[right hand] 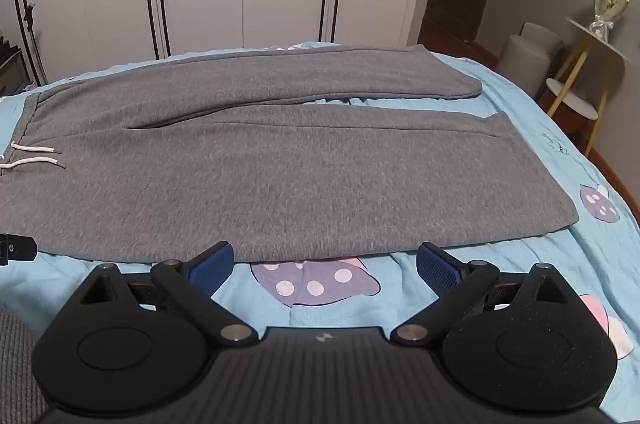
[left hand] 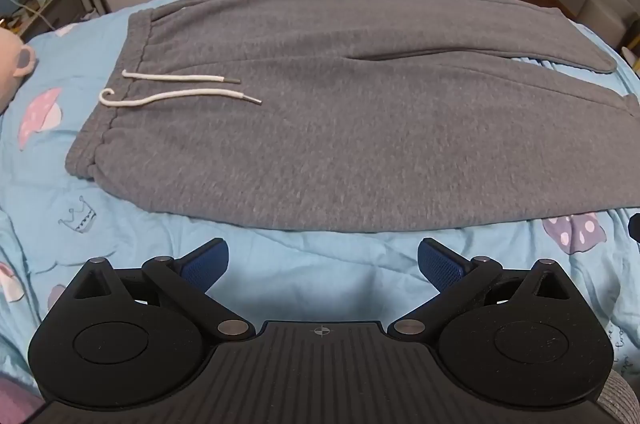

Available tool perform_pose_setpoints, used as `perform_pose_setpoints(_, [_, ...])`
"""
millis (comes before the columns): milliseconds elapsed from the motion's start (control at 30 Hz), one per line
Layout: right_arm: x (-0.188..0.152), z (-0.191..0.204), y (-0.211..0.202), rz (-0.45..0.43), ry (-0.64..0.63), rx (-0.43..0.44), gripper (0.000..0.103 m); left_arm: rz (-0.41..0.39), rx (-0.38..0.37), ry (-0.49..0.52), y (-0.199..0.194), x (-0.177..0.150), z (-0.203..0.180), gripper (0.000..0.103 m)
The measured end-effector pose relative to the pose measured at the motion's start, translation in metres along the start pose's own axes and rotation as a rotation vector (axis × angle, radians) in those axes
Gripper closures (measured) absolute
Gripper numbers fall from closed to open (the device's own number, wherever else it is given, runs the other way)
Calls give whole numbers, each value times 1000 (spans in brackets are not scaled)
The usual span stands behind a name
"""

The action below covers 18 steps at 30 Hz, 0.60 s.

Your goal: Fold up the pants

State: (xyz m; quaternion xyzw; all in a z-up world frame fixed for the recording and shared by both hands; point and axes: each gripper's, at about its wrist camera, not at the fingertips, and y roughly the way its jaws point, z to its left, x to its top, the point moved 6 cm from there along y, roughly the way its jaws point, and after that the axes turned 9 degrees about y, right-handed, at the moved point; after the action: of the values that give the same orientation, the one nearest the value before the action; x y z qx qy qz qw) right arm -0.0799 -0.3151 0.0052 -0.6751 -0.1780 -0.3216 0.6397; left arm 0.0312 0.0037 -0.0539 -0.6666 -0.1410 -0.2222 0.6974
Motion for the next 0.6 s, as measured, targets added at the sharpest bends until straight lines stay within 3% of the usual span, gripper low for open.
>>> perform_pose_setpoints(600, [-1, 0, -4, -3, 3, -5, 5, 5, 2, 4, 3, -1, -3, 0])
